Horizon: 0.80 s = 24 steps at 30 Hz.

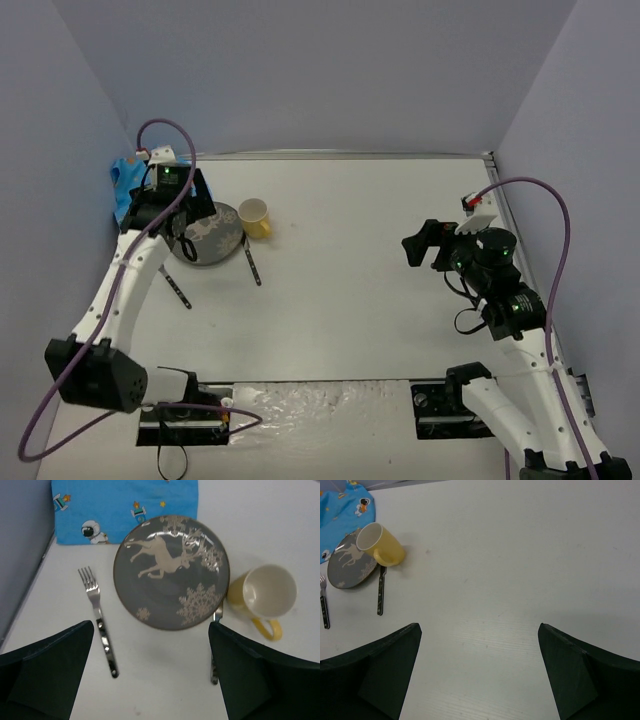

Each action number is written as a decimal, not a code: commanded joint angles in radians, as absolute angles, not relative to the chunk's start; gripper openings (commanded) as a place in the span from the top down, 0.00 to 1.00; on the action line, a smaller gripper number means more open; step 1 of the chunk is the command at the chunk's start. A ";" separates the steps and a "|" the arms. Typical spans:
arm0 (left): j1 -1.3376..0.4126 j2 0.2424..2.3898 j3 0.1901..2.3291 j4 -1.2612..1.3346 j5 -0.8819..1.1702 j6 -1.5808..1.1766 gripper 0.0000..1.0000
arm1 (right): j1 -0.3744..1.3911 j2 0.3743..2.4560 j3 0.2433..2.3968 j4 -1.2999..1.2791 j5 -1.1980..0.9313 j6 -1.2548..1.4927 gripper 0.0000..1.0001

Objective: Set the dinner table for one person

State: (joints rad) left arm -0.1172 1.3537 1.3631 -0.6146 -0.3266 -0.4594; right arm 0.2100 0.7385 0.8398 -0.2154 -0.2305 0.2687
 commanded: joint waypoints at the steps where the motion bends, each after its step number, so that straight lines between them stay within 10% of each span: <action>1: 0.014 1.526 1.546 -0.410 -0.306 -0.507 0.03 | 0.210 0.743 0.890 -0.118 -0.305 0.267 0.00; 24: 0.191 2.370 2.127 -0.278 -0.220 -0.463 0.03 | 0.212 0.747 0.754 -0.031 -0.469 0.261 0.00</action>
State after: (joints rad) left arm 0.1786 2.3838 2.0142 -0.3245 -0.2329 -0.4776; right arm 0.2100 0.7295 0.7529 -0.1232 -0.4150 0.2607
